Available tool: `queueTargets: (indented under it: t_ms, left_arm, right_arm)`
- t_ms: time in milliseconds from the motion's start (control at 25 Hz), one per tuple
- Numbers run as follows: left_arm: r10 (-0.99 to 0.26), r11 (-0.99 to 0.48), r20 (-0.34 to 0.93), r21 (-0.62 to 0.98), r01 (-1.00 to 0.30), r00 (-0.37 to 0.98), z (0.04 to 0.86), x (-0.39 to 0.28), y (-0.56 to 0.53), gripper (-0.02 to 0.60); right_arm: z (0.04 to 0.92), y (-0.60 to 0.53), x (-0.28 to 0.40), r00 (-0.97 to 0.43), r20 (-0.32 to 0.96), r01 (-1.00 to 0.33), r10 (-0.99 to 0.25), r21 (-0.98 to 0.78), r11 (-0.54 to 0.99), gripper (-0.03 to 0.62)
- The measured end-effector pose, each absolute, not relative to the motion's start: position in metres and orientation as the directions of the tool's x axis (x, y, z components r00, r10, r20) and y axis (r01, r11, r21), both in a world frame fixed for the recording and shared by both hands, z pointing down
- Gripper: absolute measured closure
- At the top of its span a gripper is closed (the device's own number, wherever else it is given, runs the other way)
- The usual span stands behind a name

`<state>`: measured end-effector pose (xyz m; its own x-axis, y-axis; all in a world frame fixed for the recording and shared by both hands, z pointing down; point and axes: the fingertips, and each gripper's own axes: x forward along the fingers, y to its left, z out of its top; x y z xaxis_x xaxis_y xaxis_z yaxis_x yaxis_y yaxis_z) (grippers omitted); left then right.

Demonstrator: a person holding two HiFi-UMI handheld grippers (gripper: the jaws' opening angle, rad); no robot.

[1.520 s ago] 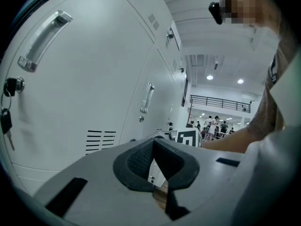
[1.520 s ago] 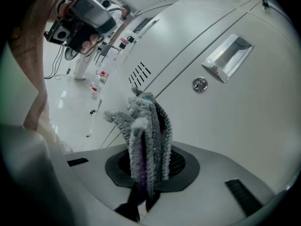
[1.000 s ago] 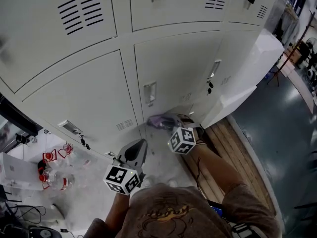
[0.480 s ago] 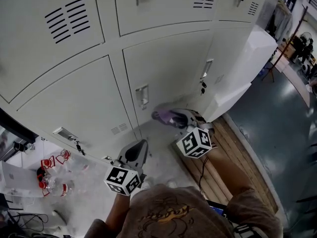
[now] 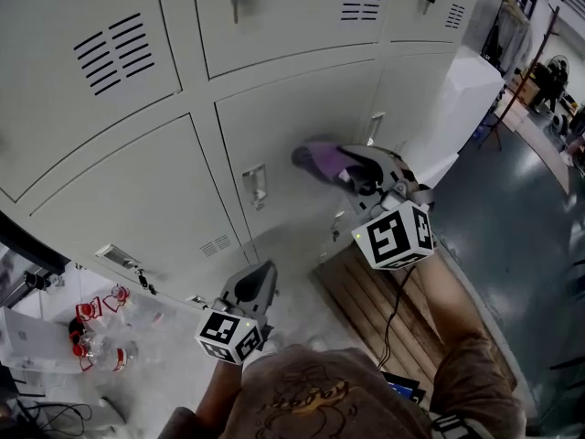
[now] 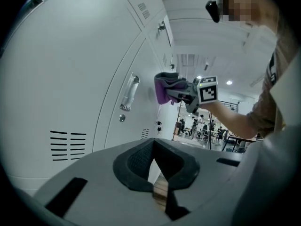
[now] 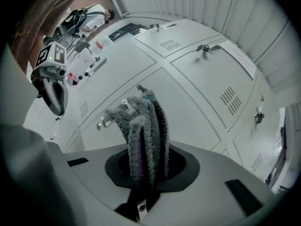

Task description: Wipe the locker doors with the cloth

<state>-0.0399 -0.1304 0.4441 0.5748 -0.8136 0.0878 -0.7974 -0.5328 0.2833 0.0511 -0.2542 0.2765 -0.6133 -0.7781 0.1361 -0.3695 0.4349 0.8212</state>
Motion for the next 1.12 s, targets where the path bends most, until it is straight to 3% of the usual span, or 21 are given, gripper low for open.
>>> queueTargets:
  t_ms: [480,1120]
  left_arm:
    - [-0.806,-0.543,0.089,0.285,-0.79,0.586,0.444,-0.031,-0.132,0.578]
    - [-0.817,-0.526,0.087,0.296,-0.797,0.571,0.445,-0.036,-0.138,0.578]
  right_arm:
    - [0.17,-0.261,0.051,-0.615,0.01,-0.339,-0.789,0.9,0.276,0.539]
    - [0.152,-0.293,0.033,-0.603,-0.033,-0.303,-0.797,0.934,0.191,0.539]
